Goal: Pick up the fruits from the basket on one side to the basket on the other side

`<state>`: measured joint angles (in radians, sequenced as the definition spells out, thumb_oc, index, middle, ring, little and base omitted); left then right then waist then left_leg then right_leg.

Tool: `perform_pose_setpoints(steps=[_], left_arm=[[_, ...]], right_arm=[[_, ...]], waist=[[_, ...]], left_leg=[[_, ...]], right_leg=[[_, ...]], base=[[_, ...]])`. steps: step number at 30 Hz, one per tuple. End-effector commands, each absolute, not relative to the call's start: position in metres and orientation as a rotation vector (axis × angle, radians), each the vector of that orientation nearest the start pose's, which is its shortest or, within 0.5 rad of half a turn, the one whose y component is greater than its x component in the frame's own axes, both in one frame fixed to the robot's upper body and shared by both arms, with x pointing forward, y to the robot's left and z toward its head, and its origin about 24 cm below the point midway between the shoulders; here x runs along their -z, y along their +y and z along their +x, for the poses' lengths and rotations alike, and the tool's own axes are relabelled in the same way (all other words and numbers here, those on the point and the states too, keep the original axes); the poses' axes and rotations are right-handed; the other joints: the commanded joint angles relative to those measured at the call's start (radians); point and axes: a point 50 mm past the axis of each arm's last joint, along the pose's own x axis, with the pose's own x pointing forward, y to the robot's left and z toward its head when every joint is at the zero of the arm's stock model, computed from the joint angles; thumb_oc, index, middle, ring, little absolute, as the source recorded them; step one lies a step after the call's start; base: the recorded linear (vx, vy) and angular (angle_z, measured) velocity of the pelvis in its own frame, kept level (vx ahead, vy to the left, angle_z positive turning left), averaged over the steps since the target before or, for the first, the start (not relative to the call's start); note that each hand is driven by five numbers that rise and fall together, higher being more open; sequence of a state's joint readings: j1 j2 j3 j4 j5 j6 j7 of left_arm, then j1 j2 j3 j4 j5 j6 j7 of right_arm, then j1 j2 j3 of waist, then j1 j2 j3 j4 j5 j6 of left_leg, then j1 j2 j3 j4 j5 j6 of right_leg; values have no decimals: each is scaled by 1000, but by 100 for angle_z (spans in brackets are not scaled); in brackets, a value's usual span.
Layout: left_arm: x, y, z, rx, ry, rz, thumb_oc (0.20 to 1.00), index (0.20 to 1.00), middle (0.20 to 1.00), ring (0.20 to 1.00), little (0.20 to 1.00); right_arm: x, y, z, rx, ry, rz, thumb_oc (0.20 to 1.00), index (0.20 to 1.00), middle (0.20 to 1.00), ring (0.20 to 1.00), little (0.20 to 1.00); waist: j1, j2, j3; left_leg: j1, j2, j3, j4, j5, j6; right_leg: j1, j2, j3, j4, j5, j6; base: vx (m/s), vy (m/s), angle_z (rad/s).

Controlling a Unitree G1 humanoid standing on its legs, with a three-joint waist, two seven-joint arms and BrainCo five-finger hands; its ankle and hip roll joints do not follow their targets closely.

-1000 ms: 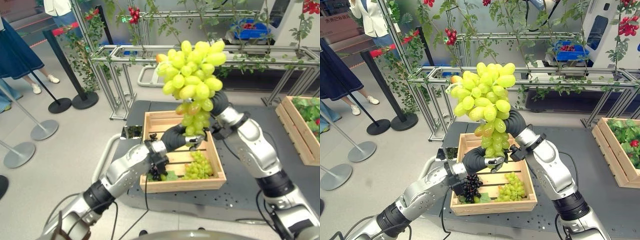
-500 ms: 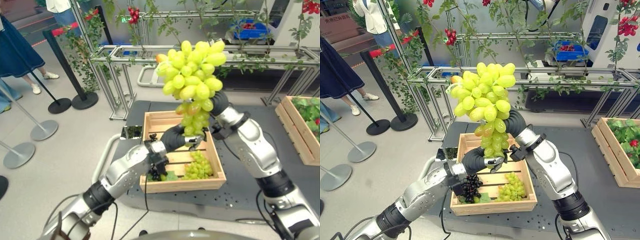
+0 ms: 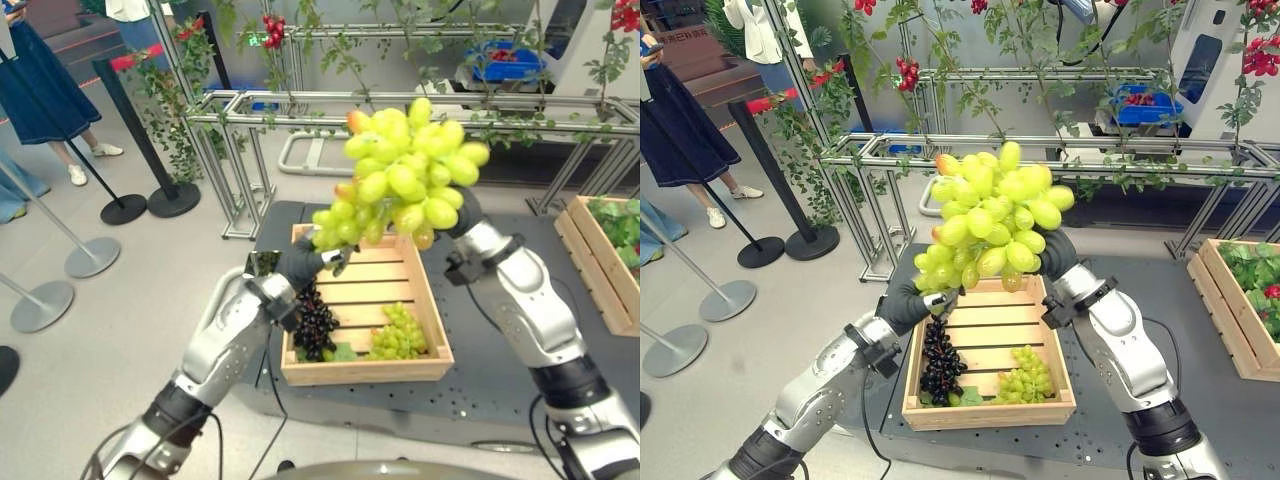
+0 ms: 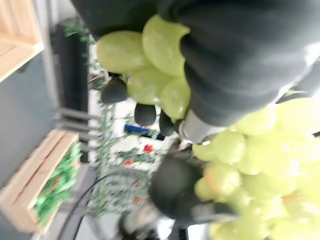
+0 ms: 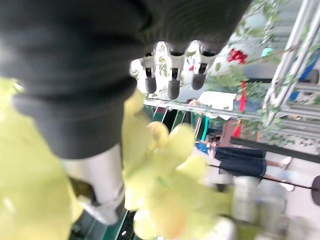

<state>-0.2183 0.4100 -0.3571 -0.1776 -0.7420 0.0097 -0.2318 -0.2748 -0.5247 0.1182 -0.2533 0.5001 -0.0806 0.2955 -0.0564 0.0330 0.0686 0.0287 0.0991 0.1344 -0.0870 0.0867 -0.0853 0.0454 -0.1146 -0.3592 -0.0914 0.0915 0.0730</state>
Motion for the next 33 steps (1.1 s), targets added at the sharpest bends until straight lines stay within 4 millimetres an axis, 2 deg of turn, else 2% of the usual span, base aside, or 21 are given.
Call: perform_pose_setpoints(steps=[1, 16, 20, 22, 27, 29, 30, 32, 33], left_arm=[[-150, 115, 263, 687, -380, -277, 200, 200, 200, 200, 200], [-156, 122, 260, 618, -453, -290, 200, 200, 200, 200, 200], [-157, 124, 260, 605, -462, -296, 200, 200, 200, 200, 200], [-156, 127, 260, 591, -464, -306, 200, 200, 200, 200, 200], [-156, 132, 260, 560, -473, -316, 200, 200, 200, 200, 200], [-155, 135, 260, 537, -471, -332, 200, 200, 200, 200, 200], [-154, 137, 260, 518, -475, -351, 200, 200, 200, 200, 200], [-155, 138, 260, 508, -481, -355, 200, 200, 200, 200, 200], [-155, 140, 260, 490, -486, -362, 200, 200, 200, 200, 200]], right_arm=[[-214, -168, 265, -522, -709, -68, 1000, 1000, 1000, 1000, 1000], [-201, -177, 265, -489, -661, -43, 1000, 1000, 1000, 1000, 1000], [-193, -185, 266, -448, -631, -40, 1000, 1000, 1000, 1000, 1000], [-185, -195, 267, -392, -596, -52, 1000, 1000, 1000, 1000, 1000], [-180, -212, 266, -279, -582, -69, 1000, 1000, 1000, 1000, 1000], [-178, -222, 265, -178, -602, -53, 1000, 1000, 1000, 1000, 1000], [-177, -229, 264, -68, -625, -37, 1000, 1000, 1000, 1000, 1000], [-176, -229, 264, -40, -634, -42, 1000, 1000, 1000, 1000, 1000], [-169, -232, 265, 1, -606, -55, 1000, 1000, 1000, 1000, 1000]], waist=[[9, -62, -22], [1, -67, -24], [-1, -68, -24], [-3, -70, -23], [-5, -71, -23], [-7, -69, -23], [-8, -66, -21], [-8, -67, -21], [-10, -66, -18]], left_leg=[[58, -21, 14, 29, -108, 26], [63, -22, 23, 28, -112, 28], [64, -23, 22, 28, -115, 29], [65, -23, 22, 28, -116, 30], [65, -25, 23, 29, -119, 32], [65, -26, 23, 28, -121, 33], [64, -28, 22, 28, -122, 35], [64, -29, 23, 28, -123, 36], [64, -30, 24, 28, -124, 37]], right_leg=[[48, -41, 2, 27, -88, 78], [48, -40, 12, 25, -88, 80], [48, -41, 12, 26, -87, 81], [48, -41, 14, 28, -88, 81], [49, -41, 14, 31, -92, 82], [47, -42, 12, 33, -93, 84], [45, -44, 12, 34, -91, 85], [44, -45, 12, 35, -91, 86], [41, -45, 14, 36, -90, 87]], base=[[0, 0, 0], [4, 7, -3], [0, 0, 0], [0, 0, 0], [0, 0, 0], [0, 0, 0], [0, 0, 0], [0, 0, 0], [-2, 36, -1]])
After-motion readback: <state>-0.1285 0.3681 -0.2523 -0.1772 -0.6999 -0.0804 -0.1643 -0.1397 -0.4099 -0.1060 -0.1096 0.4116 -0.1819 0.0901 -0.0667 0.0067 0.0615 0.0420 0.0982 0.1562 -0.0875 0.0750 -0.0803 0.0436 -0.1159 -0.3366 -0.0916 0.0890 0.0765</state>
